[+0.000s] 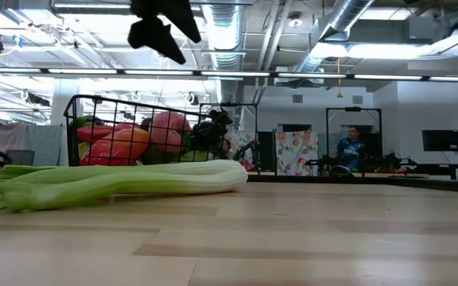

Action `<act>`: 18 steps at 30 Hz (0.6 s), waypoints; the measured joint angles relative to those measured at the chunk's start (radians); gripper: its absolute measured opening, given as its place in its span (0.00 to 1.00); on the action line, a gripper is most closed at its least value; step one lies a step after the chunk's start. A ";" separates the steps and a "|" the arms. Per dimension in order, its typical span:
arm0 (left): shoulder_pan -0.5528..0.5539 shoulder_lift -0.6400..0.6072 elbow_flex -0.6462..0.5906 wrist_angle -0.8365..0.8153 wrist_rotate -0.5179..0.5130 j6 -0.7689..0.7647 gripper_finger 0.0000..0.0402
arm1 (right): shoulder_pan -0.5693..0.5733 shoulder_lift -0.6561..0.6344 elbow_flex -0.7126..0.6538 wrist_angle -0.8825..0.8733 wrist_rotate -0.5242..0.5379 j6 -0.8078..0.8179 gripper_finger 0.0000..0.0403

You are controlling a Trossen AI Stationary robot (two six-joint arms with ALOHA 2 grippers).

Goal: Build produce basket
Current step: Put the green celery into the wire basket

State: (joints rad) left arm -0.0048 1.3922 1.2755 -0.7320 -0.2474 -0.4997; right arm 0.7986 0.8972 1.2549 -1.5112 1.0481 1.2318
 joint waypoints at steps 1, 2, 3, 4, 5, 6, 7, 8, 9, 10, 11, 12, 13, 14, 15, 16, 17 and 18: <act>-0.029 0.000 -0.009 -0.002 -0.001 -0.021 0.72 | 0.000 0.003 0.000 0.000 0.000 0.000 0.72; -0.059 0.000 -0.019 -0.003 -0.009 -0.041 0.72 | 0.000 0.006 0.000 0.000 -0.002 0.000 0.72; -0.090 0.000 -0.026 -0.005 -0.026 -0.061 0.72 | 0.000 0.009 0.000 0.000 -0.005 0.000 0.72; -0.120 0.000 -0.034 -0.002 -0.048 -0.078 0.72 | 0.000 0.012 -0.001 0.001 -0.009 0.000 0.72; -0.151 0.000 -0.042 0.000 -0.070 -0.097 0.72 | 0.000 0.014 -0.001 0.000 -0.010 0.000 0.72; -0.180 0.000 -0.054 0.010 -0.094 -0.118 0.72 | 0.000 0.017 -0.001 -0.002 -0.010 0.000 0.72; -0.207 0.000 -0.068 0.022 -0.114 -0.139 0.72 | 0.000 0.019 -0.001 -0.004 -0.010 0.000 0.72; -0.230 0.000 -0.083 0.037 -0.132 -0.161 0.72 | 0.000 0.021 -0.001 -0.003 -0.011 0.000 0.72; -0.251 0.000 -0.097 0.051 -0.152 -0.185 0.72 | 0.000 0.022 -0.001 -0.003 -0.012 0.000 0.72; -0.268 0.000 -0.107 0.055 -0.172 -0.209 0.72 | 0.000 0.024 -0.001 -0.003 -0.013 0.001 0.72; -0.283 0.003 -0.118 0.062 -0.189 -0.230 0.72 | 0.000 0.025 -0.001 -0.004 -0.014 0.002 0.72; -0.294 0.011 -0.126 0.070 -0.201 -0.248 0.72 | 0.000 0.026 -0.001 -0.004 -0.014 0.005 0.72; -0.302 0.018 -0.136 0.079 -0.207 -0.261 0.72 | 0.000 0.026 -0.001 -0.004 -0.015 0.006 0.72; -0.312 0.021 -0.148 0.076 -0.212 -0.272 0.72 | 0.000 0.027 -0.001 -0.004 -0.016 0.006 0.72; -0.318 0.031 -0.157 0.082 -0.218 -0.281 0.72 | 0.000 0.026 -0.001 -0.005 -0.017 0.006 0.72; -0.321 0.047 -0.162 0.112 -0.223 -0.288 0.72 | 0.000 0.025 0.000 -0.005 -0.021 0.007 0.72; -0.321 0.063 -0.164 0.127 -0.226 -0.298 0.72 | 0.000 0.025 0.000 -0.006 -0.026 0.008 0.72; -0.323 0.079 -0.166 0.115 -0.231 -0.304 0.72 | 0.000 0.026 0.000 -0.006 -0.027 0.010 0.72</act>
State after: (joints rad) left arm -0.3275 1.4712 1.1094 -0.6171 -0.4784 -0.8041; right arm 0.7986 0.9232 1.2545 -1.5174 1.0214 1.2422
